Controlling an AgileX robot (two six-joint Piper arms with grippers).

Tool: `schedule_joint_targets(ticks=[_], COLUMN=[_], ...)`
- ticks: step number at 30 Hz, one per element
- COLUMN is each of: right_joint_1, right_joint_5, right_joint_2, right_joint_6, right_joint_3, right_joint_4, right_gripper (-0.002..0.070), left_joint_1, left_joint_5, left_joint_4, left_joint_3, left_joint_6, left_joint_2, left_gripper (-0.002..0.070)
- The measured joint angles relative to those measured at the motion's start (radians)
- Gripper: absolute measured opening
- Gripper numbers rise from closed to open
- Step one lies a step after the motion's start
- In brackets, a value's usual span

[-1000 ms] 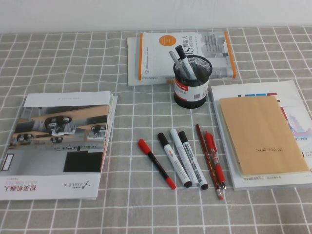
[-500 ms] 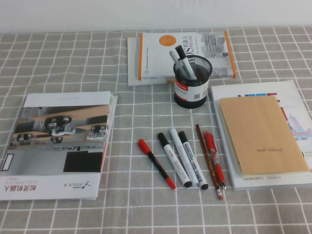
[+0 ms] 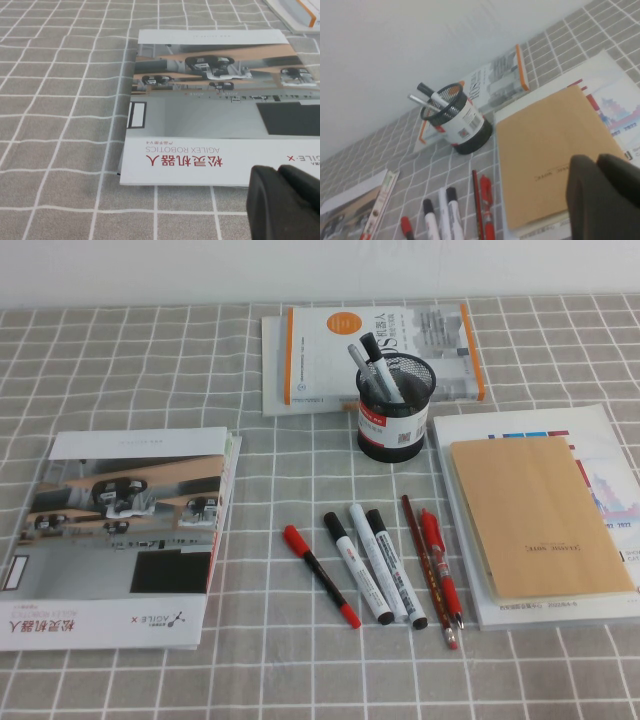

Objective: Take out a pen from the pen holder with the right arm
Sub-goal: 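Take a marker out of the pen holder and lay it on the table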

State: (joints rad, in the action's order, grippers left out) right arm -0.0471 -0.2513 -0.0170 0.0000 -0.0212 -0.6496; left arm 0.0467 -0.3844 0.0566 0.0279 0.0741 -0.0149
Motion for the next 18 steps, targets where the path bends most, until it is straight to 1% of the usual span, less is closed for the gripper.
schedule_joint_targets(ticks=[5, 11, 18], right_joint_1=[0.000, 0.000, -0.005], right_joint_5=[-0.186, -0.422, -0.505], right_joint_2=[-0.169, -0.482, -0.820], right_joint_6=[-0.107, -0.202, -0.297], right_joint_3=[-0.195, -0.454, -0.671], right_joint_4=[0.003, 0.033, 0.058], right_gripper=[-0.0013, -0.0013, -0.0012], left_joint_1=[0.000, 0.000, 0.000], left_joint_5=[0.000, 0.000, 0.000], left_joint_4=[0.000, 0.000, 0.000], left_joint_3=[0.000, 0.000, 0.000], left_joint_6=[0.000, 0.000, 0.000], left_joint_2=[0.000, 0.000, 0.000], left_gripper=[-0.0005, -0.0005, -0.0005])
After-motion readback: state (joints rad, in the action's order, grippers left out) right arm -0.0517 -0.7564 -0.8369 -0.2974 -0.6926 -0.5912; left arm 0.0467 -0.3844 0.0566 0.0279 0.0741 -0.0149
